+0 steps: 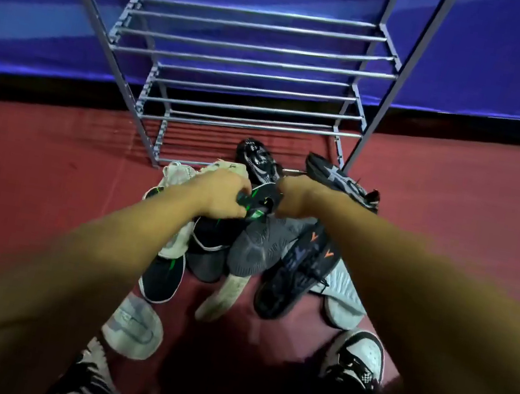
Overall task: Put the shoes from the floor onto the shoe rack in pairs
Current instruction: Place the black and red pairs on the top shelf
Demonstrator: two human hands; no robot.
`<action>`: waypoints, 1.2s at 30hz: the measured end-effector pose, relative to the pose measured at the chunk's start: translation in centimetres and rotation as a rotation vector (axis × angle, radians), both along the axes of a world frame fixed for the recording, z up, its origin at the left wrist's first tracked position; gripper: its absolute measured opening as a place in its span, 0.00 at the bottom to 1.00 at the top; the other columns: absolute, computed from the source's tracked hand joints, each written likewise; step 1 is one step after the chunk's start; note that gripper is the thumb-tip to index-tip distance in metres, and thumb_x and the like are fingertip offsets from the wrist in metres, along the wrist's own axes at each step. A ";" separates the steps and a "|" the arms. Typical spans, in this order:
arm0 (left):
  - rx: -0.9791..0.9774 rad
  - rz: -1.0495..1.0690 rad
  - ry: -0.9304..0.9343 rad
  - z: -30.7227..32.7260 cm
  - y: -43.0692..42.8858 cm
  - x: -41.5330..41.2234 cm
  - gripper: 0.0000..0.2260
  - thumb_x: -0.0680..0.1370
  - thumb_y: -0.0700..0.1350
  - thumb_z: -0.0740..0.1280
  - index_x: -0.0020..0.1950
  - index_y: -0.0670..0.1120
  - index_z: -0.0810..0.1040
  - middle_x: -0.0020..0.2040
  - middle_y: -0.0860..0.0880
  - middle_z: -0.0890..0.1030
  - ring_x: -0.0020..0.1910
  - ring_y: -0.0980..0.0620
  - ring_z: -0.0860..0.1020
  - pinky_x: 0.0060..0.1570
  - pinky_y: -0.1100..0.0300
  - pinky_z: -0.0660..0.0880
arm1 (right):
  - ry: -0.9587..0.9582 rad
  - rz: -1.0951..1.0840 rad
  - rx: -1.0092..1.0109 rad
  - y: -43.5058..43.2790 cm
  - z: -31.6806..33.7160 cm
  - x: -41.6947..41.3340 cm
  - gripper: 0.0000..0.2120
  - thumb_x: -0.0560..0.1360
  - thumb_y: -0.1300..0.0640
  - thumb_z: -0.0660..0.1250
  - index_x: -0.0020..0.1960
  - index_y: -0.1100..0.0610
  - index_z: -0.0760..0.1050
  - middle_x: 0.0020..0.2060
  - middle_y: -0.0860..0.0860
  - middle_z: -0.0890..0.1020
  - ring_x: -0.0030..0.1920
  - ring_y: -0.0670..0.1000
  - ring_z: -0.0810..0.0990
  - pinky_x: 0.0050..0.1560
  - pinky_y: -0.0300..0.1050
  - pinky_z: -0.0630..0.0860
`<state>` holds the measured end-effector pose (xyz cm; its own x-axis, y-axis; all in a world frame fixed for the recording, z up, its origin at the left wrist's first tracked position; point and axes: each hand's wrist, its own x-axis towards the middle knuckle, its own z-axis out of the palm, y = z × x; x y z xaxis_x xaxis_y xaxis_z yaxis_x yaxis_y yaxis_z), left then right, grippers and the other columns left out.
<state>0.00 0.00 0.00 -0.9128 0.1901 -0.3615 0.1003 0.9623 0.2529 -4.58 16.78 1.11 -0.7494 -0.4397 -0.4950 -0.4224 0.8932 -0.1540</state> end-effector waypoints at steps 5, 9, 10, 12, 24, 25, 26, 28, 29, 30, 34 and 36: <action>-0.020 0.005 -0.159 -5.1 -0.7 -2.3 0.23 0.74 0.51 0.70 0.68 0.49 0.72 0.55 0.46 0.80 0.55 0.44 0.77 0.52 0.55 0.74 | -0.087 -0.033 0.132 -1.3 -5.1 -1.7 0.26 0.73 0.50 0.70 0.68 0.54 0.69 0.66 0.56 0.72 0.67 0.61 0.70 0.66 0.57 0.70; 0.009 0.026 -0.197 -8.7 -0.7 -5.8 0.24 0.74 0.54 0.69 0.68 0.50 0.71 0.55 0.48 0.80 0.54 0.45 0.78 0.54 0.53 0.76 | -0.098 -0.065 0.232 -0.8 -8.5 -4.1 0.36 0.73 0.49 0.71 0.76 0.54 0.60 0.72 0.59 0.63 0.73 0.63 0.60 0.70 0.64 0.62; 0.018 0.023 -0.217 -9.5 -0.4 -6.4 0.24 0.73 0.56 0.69 0.67 0.51 0.72 0.54 0.48 0.80 0.53 0.45 0.78 0.53 0.53 0.76 | -0.115 -0.077 0.232 -0.8 -9.3 -4.7 0.36 0.73 0.48 0.71 0.76 0.55 0.60 0.72 0.59 0.63 0.74 0.63 0.60 0.71 0.64 0.61; 0.057 0.015 -0.265 -10.6 0.3 -7.0 0.22 0.72 0.59 0.69 0.61 0.50 0.73 0.51 0.48 0.80 0.50 0.45 0.78 0.48 0.54 0.74 | -0.150 -0.096 0.223 -1.2 -10.0 -5.0 0.35 0.74 0.49 0.71 0.75 0.55 0.60 0.72 0.60 0.63 0.73 0.63 0.60 0.71 0.64 0.61; 0.140 -0.028 -0.318 -11.2 3.5 -7.0 0.16 0.72 0.51 0.73 0.55 0.44 0.78 0.49 0.44 0.83 0.51 0.41 0.79 0.52 0.53 0.75 | -0.135 -0.134 0.105 -0.1 -10.0 -2.6 0.29 0.76 0.45 0.67 0.74 0.52 0.63 0.69 0.57 0.66 0.72 0.62 0.63 0.64 0.63 0.70; 0.121 -0.031 -0.296 -10.4 3.7 -6.7 0.14 0.72 0.51 0.72 0.53 0.44 0.79 0.46 0.44 0.82 0.50 0.41 0.79 0.52 0.53 0.76 | -0.138 -0.138 0.092 0.3 -9.4 -2.1 0.30 0.76 0.47 0.68 0.74 0.52 0.62 0.69 0.57 0.66 0.72 0.62 0.64 0.66 0.62 0.70; 0.090 -0.037 -0.276 -9.3 4.0 -6.5 0.13 0.73 0.52 0.71 0.51 0.44 0.79 0.44 0.45 0.81 0.49 0.42 0.79 0.50 0.54 0.76 | -0.132 -0.128 0.089 0.7 -8.9 -1.6 0.32 0.74 0.49 0.70 0.74 0.51 0.61 0.70 0.56 0.66 0.72 0.62 0.65 0.66 0.63 0.70; 0.063 -0.044 -0.256 -6.9 4.2 -6.4 0.12 0.73 0.53 0.70 0.46 0.45 0.80 0.41 0.47 0.80 0.46 0.44 0.78 0.46 0.56 0.74 | -0.118 -0.097 0.106 1.3 -7.6 -1.1 0.38 0.71 0.51 0.74 0.75 0.50 0.60 0.70 0.55 0.66 0.71 0.62 0.66 0.66 0.62 0.71; 0.072 -0.040 -0.246 -5.7 4.2 -6.5 0.11 0.73 0.53 0.70 0.45 0.45 0.80 0.41 0.47 0.81 0.45 0.45 0.78 0.45 0.56 0.74 | -0.103 -0.089 0.107 1.4 -6.8 -1.0 0.39 0.69 0.51 0.76 0.74 0.50 0.60 0.69 0.55 0.67 0.71 0.61 0.68 0.65 0.60 0.72; 0.084 -0.032 -0.239 -4.4 4.0 -6.6 0.11 0.74 0.52 0.70 0.45 0.45 0.81 0.43 0.46 0.82 0.45 0.46 0.78 0.45 0.57 0.74 | -0.078 -0.078 0.097 1.6 -5.7 -1.1 0.40 0.68 0.52 0.77 0.74 0.50 0.60 0.68 0.55 0.68 0.70 0.61 0.69 0.63 0.59 0.72; 0.191 0.033 -0.235 1.1 2.3 -6.1 0.10 0.77 0.50 0.69 0.47 0.43 0.82 0.43 0.46 0.82 0.41 0.49 0.76 0.41 0.60 0.71 | 0.038 -0.008 0.056 1.7 -1.0 -0.7 0.49 0.66 0.52 0.79 0.78 0.49 0.53 0.71 0.55 0.63 0.70 0.63 0.68 0.62 0.60 0.72; 0.261 0.121 -0.208 3.7 0.9 -5.7 0.12 0.78 0.49 0.68 0.50 0.41 0.83 0.44 0.43 0.82 0.38 0.49 0.74 0.37 0.59 0.70 | 0.138 0.046 0.049 1.1 1.0 -0.5 0.56 0.64 0.52 0.81 0.80 0.50 0.46 0.72 0.54 0.61 0.70 0.63 0.68 0.61 0.60 0.72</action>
